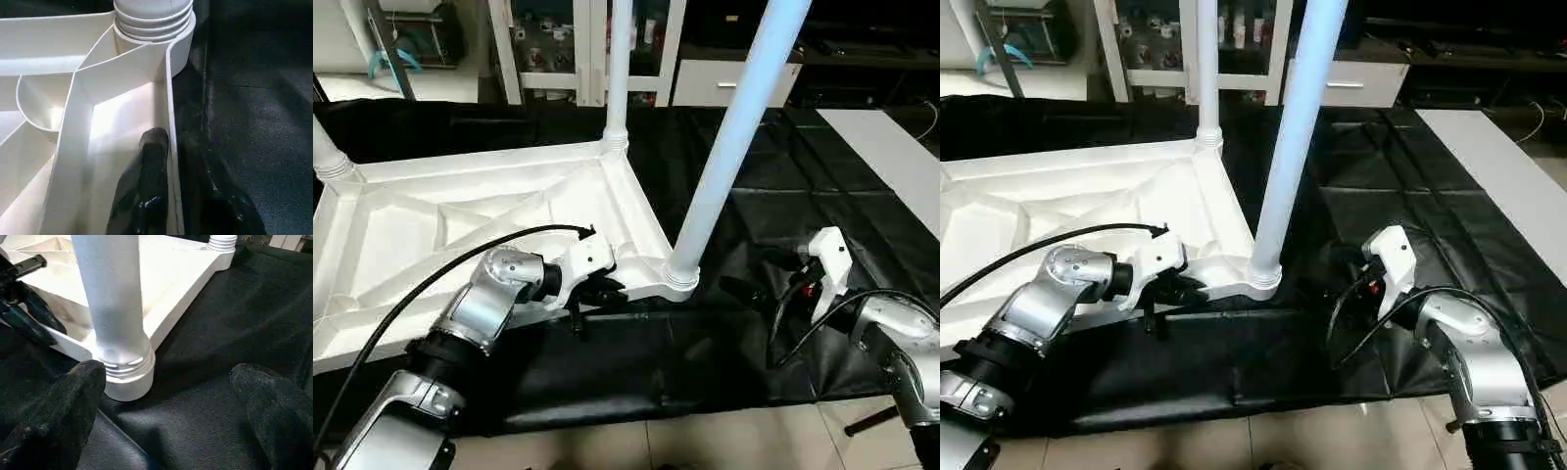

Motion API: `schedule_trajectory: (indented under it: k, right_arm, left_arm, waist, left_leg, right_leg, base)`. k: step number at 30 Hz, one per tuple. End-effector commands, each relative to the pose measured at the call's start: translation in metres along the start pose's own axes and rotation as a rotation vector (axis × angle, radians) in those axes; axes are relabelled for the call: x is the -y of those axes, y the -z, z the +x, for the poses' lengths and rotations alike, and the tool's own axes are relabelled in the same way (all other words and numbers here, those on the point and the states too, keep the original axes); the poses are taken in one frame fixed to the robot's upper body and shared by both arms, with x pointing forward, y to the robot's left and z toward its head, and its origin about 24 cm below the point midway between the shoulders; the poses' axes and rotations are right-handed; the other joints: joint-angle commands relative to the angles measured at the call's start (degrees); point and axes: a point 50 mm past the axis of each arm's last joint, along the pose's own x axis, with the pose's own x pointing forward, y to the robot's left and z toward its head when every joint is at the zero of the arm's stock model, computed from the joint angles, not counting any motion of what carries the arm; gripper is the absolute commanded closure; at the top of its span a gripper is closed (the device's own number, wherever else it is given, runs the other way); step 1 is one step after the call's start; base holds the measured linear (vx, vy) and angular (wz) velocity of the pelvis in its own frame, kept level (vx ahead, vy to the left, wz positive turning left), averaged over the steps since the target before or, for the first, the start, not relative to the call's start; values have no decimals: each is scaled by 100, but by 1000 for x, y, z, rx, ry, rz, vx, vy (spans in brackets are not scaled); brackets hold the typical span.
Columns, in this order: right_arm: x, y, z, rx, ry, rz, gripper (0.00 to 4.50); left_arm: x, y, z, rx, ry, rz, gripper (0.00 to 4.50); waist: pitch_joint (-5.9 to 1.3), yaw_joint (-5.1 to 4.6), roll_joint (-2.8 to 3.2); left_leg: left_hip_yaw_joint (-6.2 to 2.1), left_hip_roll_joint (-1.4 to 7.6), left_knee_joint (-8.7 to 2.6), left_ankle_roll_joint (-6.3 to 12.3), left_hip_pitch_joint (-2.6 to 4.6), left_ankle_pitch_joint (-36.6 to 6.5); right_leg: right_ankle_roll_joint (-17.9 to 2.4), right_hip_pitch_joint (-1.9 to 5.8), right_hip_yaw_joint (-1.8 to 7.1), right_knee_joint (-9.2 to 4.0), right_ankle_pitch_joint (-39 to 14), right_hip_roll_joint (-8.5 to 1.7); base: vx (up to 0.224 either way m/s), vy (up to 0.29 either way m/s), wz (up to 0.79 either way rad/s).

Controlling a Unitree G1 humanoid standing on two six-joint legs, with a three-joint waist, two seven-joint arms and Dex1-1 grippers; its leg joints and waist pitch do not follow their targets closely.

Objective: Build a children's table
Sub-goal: Rotate leg to tighten

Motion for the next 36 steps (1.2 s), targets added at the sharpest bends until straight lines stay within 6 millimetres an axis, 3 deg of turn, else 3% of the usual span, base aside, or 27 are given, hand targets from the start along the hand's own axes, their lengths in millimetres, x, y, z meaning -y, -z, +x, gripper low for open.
schedule_trajectory:
  k: [1,6,9,10,15,20,29,36]
  right_arm:
    - [4,-3,-4,-2,19,-12,0]
    - [4,-1,-3,-9,17,-13,0]
    - [4,-1,-3,-10,17,-14,0]
    - [4,-2,-3,-8,16,-16,0]
    - [3,-2,-3,-7,14,-20,0]
    - [1,-1,-1,-11,7,-23,0]
    - [0,-1,0,-15,-4,-29,0]
    - [-1,0,0,-20,-9,-32,0]
  left_arm:
    - [8,9,7,-30,44,-22,348]
    - [5,-2,18,-11,32,7,306]
    - [5,-3,19,-10,35,7,289]
    - [5,-8,22,0,30,4,276]
    - [4,-12,27,2,17,0,230]
    - [1,-19,34,18,-16,32,223]
    - [-6,-30,44,52,-73,47,223]
    - [-7,-31,47,30,-54,61,223]
  waist:
    - [-373,33,-51]
    - [-376,64,-14]
    - [-366,78,-26]
    - [-366,80,-3]
    - [-367,85,-22]
    - [-373,92,-41]
    - [-387,120,-34]
    - [-406,132,-43]
  left_leg:
    - [40,112,-290,504,-39,-836]
    - [45,114,-277,514,-11,-872]
    - [53,126,-279,492,14,-1003]
    - [50,123,-284,458,10,-1075]
    - [52,114,-278,424,-1,-1152]
    - [52,104,-270,448,-7,-1142]
    - [60,105,-246,483,-12,-1176]
    - [55,99,-224,557,-45,-941]
  right_leg:
    - [-1189,344,251,-303,-1215,-186]
    - [-1265,340,253,-295,-1126,-180]
    - [-1300,322,259,-303,-1159,-179]
    - [-1272,327,262,-308,-1244,-171]
    - [-1211,333,273,-321,-1355,-168]
    - [-1100,322,299,-326,-1465,-152]
    - [-1102,317,305,-327,-1422,-155]
    - [-1164,339,304,-284,-1129,-160]
  base:
    - [0,0,0]
    - [0,0,0]
    - [0,0,0]
    - [0,0,0]
    - [0,0,0]
    - [0,0,0]
    - [0,0,0]
    - [0,0,0]
